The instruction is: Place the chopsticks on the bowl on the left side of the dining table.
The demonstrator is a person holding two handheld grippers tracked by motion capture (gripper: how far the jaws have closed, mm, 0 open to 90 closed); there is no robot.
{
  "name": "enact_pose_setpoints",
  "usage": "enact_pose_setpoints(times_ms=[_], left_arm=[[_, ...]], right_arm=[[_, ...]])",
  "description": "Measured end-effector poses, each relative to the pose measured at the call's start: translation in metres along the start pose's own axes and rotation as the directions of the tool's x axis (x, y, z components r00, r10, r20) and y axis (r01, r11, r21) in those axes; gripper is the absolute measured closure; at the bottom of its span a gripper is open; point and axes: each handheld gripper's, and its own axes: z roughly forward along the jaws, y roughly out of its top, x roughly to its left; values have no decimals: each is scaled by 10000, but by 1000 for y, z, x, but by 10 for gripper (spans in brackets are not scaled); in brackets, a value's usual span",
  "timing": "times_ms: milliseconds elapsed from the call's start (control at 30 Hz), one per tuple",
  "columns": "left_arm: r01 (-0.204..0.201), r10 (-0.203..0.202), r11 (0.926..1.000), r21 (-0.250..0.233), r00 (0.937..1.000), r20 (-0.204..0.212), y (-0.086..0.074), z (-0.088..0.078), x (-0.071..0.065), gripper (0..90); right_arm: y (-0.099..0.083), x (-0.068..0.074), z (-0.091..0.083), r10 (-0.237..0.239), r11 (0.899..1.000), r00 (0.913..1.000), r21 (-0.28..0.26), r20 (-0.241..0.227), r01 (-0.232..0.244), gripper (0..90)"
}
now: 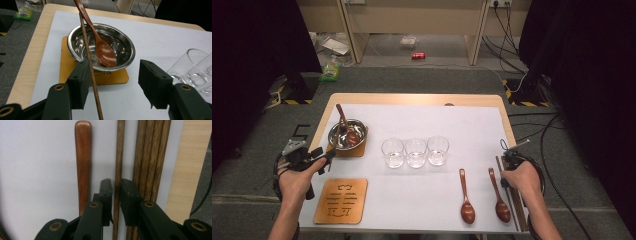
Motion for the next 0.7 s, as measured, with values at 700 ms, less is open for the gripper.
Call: enact_pose_setpoints(times_ms=[700], left_arm=[[-46,46,10000,41,10000,-15,-1,0,0,426]], right_arm=[[0,3,1,172,9945,9992,1028,348,-207,859]])
